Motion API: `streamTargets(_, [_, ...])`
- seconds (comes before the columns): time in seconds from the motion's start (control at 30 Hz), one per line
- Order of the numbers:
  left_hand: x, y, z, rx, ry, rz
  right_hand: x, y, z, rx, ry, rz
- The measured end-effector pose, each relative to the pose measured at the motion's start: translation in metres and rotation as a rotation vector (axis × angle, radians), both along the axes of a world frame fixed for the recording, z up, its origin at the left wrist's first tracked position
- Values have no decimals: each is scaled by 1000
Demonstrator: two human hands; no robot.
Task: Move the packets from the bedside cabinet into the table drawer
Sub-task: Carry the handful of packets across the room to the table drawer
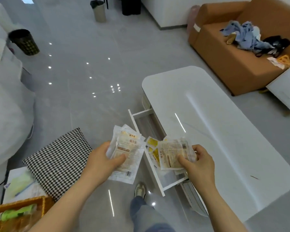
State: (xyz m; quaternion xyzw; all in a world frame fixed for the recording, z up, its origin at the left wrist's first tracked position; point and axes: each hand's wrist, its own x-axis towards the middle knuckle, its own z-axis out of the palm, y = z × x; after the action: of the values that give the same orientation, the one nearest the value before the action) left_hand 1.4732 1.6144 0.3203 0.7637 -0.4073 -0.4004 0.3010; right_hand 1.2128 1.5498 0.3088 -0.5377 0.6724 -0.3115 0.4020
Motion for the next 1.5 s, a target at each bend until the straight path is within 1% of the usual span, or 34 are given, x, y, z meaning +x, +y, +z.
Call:
streamTargets(0.2, [17, -84, -18, 53, -29, -77, 10, -60, -15, 57, 0, -77])
streamTargets(0.3, [23, -115, -28, 92, -18, -118, 15, -75, -20, 83, 21, -129])
streamTargets(0.43, [41, -166, -53, 164, 9, -212, 31, -93, -34, 132, 57, -228])
streamTargets(0.5, [48, -191, -65, 200, -18, -269, 41, -100, -42, 163, 76, -291])
streamTargets(0.8, [74, -288, -124, 311, -52, -498, 84, -140, -92, 233, 46, -506])
streamTargets(1.07, [75, -351, -224, 462, -148, -570, 94, -166, -164, 304, 1, -616])
streamTargets(1.2, [63, -369, -282, 508, -152, -582, 94, -176, -207, 331, -22, -660])
streamTargets(1.5, [42, -402, -400, 562, -166, -566, 102, -201, -308, 403, -34, -633])
